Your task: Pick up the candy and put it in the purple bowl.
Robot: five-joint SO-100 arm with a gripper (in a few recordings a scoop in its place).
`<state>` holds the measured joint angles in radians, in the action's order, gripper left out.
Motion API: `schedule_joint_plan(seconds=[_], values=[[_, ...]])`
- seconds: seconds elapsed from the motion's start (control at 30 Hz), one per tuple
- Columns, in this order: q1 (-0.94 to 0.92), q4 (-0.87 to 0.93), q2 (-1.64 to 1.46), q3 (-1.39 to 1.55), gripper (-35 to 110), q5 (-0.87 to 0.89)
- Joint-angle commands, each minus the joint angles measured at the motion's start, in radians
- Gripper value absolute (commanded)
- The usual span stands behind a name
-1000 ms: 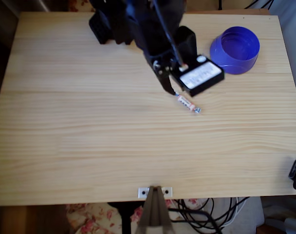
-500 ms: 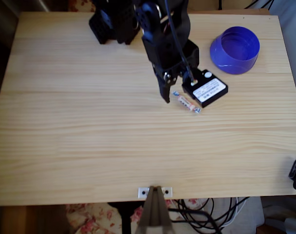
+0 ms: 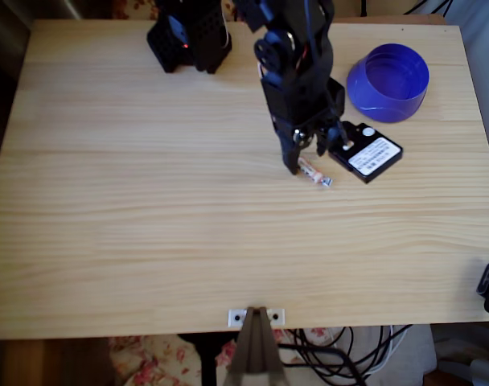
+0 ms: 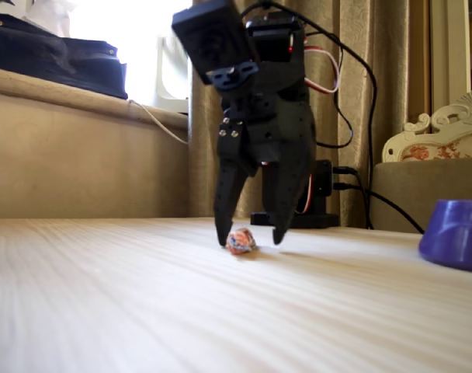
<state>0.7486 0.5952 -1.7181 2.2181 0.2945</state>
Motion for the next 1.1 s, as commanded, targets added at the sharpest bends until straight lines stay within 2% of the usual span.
schedule_joint_plan(seconds=[0.0,0.17,0.23,0.5,0.77,1.07], values=[[0.008,-0.017,0.009,-0.083,24,0.008],[-0.002,-0.028,0.031,-0.092,3,0.018],[-0.008,-0.031,0.031,-0.091,-1,0.018],[-0.032,-0.018,0.006,-0.097,-1,0.005],[-0.060,0.213,-0.155,-0.301,-1,0.055],[0.169,0.327,-0.225,-0.522,-1,0.091]])
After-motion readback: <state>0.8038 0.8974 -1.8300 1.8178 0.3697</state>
